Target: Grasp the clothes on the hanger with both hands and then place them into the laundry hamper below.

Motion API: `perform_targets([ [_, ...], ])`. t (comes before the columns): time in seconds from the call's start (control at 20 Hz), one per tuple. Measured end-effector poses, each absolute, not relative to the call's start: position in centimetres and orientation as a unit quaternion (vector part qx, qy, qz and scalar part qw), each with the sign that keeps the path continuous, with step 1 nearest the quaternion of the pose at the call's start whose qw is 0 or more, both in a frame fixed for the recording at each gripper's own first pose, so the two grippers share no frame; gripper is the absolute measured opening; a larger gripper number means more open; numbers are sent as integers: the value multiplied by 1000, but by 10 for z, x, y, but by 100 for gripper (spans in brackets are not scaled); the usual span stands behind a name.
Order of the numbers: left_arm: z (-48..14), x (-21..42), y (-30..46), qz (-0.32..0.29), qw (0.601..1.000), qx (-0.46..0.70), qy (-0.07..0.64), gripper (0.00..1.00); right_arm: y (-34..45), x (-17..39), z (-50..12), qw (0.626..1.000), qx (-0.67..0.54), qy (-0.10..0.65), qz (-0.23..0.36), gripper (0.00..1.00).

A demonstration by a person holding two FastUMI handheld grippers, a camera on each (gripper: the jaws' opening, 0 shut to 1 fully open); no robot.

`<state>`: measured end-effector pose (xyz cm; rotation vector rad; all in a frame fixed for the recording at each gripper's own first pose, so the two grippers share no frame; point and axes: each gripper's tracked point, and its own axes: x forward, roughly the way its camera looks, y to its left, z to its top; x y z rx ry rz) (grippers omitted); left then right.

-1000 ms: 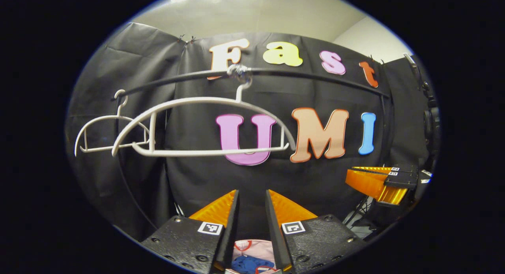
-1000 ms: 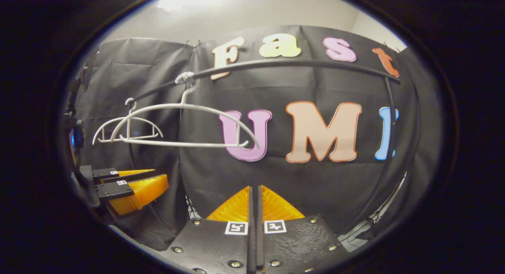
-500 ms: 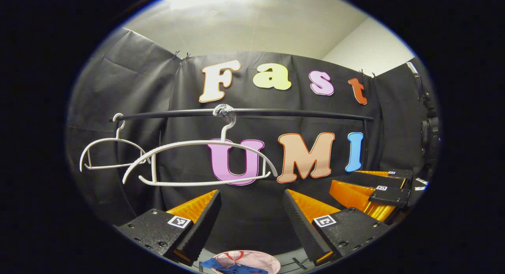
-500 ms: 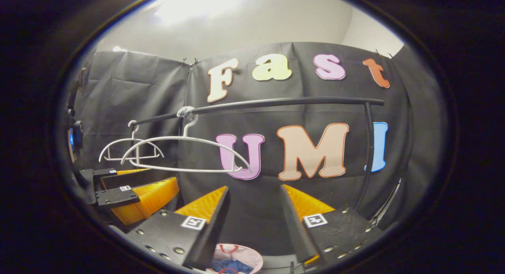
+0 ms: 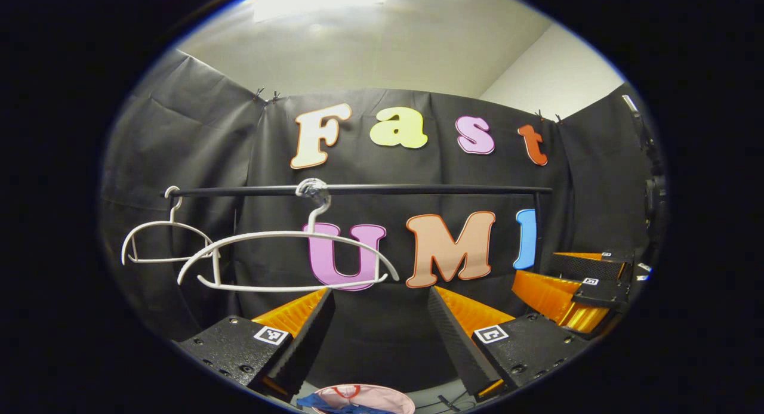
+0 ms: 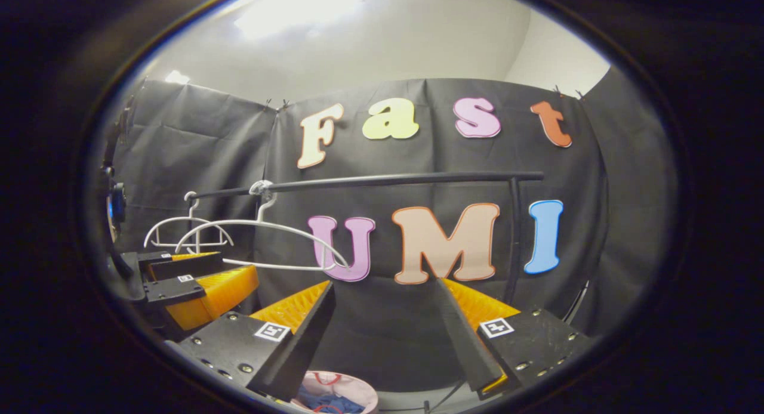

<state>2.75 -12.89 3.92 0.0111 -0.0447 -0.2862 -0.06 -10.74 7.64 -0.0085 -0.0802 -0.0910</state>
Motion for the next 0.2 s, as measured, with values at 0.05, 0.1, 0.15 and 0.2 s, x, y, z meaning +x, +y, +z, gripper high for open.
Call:
perform_targets([
  [0.05, 40, 26, -137, -145, 989, 8, -23, 96, -117, -5, 78, 998, -7, -41, -48, 99],
  [0.1, 40, 25, -146, -147, 989, 11, -25, 96, -125, -9, 79, 998, -10, -43, -50, 99],
  [0.15, 40, 24, -157, -147, 989, 12, -27, 96, -135, -12, 80, 998, -15, -46, -51, 99],
  [0.2, 39, 23, -168, -150, 988, 12, -28, 96, -145, -16, 80, 997, -18, -45, -52, 99],
])
